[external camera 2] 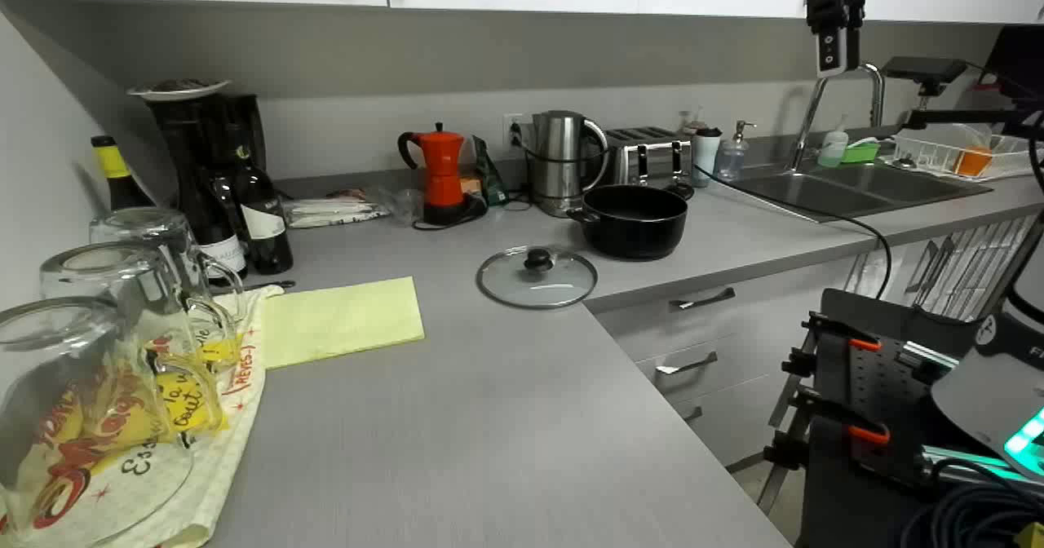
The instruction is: Put the lid on the pot
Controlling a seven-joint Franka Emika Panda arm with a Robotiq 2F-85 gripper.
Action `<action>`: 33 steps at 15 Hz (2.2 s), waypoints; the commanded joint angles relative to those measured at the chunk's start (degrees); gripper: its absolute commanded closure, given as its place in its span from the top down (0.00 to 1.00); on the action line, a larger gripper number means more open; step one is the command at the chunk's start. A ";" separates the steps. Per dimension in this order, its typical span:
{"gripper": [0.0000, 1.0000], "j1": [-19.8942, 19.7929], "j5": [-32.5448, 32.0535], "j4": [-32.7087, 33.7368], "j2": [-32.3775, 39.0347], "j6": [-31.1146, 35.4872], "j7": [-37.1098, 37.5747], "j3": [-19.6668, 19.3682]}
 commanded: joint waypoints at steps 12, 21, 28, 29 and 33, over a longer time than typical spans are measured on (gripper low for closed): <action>1.00 -0.76 -3.50 0.71 3.58 2.97 -1.46 0.62; 1.00 -2.58 -15.92 6.23 23.51 18.45 -1.27 -1.01; 1.00 -2.65 -21.10 14.83 41.00 30.92 -1.76 -3.63; 1.00 -2.55 -21.38 16.54 43.31 31.87 -1.82 -4.14; 1.00 -2.41 -20.03 25.02 52.85 33.72 -3.09 -6.21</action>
